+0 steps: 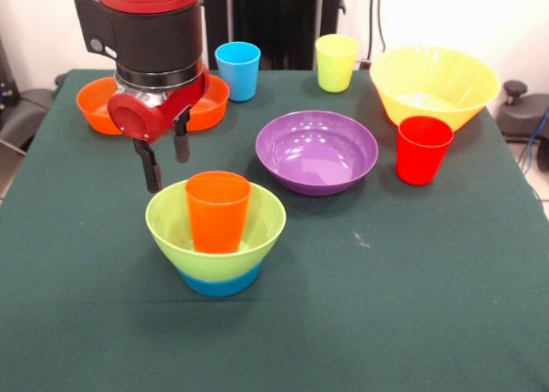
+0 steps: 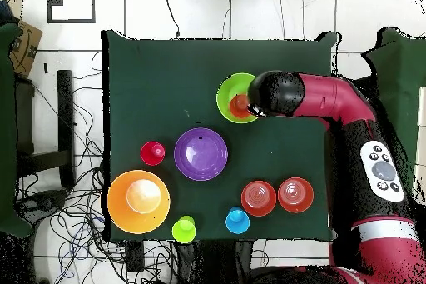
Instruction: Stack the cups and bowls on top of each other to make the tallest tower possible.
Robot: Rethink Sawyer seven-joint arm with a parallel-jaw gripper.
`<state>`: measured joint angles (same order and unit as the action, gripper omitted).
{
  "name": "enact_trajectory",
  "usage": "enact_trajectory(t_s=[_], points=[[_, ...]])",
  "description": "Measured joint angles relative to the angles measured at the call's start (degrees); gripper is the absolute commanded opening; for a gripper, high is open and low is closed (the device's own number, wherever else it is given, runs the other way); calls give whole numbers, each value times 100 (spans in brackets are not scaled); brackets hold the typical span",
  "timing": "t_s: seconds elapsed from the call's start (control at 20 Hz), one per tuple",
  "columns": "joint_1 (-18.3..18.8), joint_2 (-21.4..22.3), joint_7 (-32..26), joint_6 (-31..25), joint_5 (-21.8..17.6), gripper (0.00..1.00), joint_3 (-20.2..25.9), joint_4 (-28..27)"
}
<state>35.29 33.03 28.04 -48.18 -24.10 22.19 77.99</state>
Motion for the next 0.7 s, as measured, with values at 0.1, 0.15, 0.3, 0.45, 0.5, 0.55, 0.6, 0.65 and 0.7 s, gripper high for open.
enact_trajectory(t_s=[0.1,0.15,0.3,0.45,0.5,0.55,0.6,0.65,0.7], points=[[1,16,0,0,0,100,21,12],[2,22,0,0,0,100,30,17],[4,68,0,-84,-4,100,32,21],[5,168,0,-356,-11,100,32,21],[5,194,0,-443,-12,100,33,20],[5,273,0,-690,-15,100,32,19],[5,311,0,-810,-18,100,32,20],[5,349,0,-930,-21,100,32,21],[5,420,0,-1149,-27,100,32,19]])
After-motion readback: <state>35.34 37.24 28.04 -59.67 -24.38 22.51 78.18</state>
